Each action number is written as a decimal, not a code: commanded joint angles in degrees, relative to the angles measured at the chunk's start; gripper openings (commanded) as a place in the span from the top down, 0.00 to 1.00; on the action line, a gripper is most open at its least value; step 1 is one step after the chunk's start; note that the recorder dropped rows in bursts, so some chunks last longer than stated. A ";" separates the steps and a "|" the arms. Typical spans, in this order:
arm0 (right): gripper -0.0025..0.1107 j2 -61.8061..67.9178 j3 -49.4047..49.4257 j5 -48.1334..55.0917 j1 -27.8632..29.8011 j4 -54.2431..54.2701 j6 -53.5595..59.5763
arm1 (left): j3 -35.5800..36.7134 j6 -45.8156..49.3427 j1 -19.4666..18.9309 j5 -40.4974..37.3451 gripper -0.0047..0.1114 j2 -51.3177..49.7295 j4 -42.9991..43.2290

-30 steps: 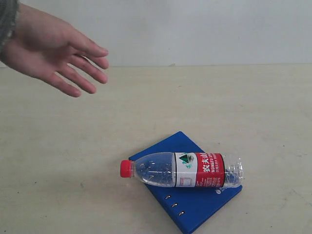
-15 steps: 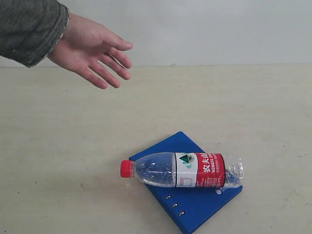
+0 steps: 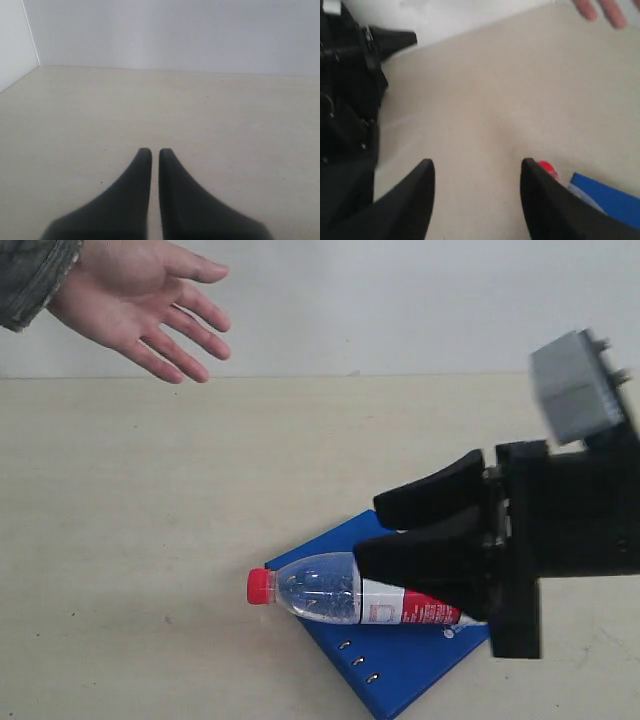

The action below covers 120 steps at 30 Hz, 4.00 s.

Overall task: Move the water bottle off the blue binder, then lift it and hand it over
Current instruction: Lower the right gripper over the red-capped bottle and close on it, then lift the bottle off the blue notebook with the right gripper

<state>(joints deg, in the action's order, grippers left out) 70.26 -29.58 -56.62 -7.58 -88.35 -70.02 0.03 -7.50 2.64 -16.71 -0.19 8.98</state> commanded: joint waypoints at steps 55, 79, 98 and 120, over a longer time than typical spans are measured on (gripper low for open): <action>0.40 30.24 -29.74 102.38 -57.56 49.92 72.42 | -0.03 0.09 -0.16 0.43 0.91 0.19 -0.14; 0.40 37.75 -29.86 84.13 -46.25 48.15 73.82 | -0.03 0.09 -0.16 0.43 0.91 0.19 -0.14; 0.86 38.99 -29.86 90.11 -46.25 33.08 62.36 | -0.03 0.09 -0.16 0.43 0.91 0.19 -0.14; 0.98 25.47 -29.86 99.27 -32.44 13.91 32.19 | -0.03 0.09 -0.16 0.43 0.91 0.19 -0.14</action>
<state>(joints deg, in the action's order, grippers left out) 96.83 -59.25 40.69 -44.46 -71.80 -33.64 0.03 -7.50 2.64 -16.71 -0.19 8.98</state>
